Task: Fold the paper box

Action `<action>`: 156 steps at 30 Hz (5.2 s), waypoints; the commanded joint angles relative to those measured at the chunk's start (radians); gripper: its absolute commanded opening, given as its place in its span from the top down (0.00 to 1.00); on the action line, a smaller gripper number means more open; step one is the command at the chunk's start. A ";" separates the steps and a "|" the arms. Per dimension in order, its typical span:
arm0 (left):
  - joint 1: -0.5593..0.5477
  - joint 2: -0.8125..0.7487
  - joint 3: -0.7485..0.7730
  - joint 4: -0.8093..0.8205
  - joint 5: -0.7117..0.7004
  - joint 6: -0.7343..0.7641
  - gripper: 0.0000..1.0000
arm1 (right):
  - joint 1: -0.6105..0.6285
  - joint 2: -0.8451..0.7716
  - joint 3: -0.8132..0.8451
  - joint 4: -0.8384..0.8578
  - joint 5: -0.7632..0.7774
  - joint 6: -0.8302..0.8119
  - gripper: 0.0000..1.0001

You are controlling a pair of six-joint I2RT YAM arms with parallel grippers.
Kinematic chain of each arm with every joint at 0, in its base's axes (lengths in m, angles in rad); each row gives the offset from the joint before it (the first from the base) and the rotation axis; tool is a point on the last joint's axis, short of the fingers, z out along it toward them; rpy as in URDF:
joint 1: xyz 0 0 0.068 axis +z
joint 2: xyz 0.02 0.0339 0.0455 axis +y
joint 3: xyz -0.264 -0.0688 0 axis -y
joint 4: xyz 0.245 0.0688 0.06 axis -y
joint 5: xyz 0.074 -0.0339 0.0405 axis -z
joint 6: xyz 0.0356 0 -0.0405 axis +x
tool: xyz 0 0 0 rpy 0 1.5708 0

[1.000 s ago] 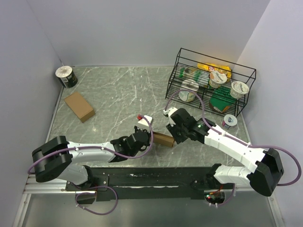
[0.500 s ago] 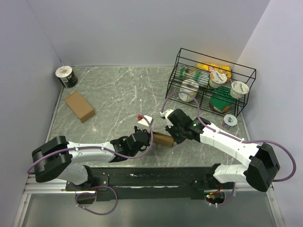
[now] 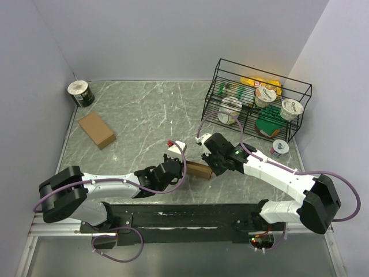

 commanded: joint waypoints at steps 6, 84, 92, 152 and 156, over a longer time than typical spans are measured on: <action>-0.018 0.056 -0.027 -0.234 0.089 0.001 0.99 | 0.008 -0.055 0.018 0.001 0.034 -0.014 0.69; -0.099 0.050 -0.064 -0.148 0.102 -0.033 0.99 | 0.048 0.053 0.079 0.258 0.022 0.454 1.00; -0.104 0.047 -0.067 -0.148 0.094 -0.036 0.99 | 0.048 0.053 0.081 0.272 0.030 0.467 1.00; -0.117 0.038 -0.058 -0.200 0.046 -0.047 0.99 | 0.037 0.034 -0.007 0.228 0.065 0.472 1.00; -0.117 0.047 -0.055 -0.209 0.040 -0.047 0.99 | 0.037 0.019 0.015 0.179 0.106 0.448 1.00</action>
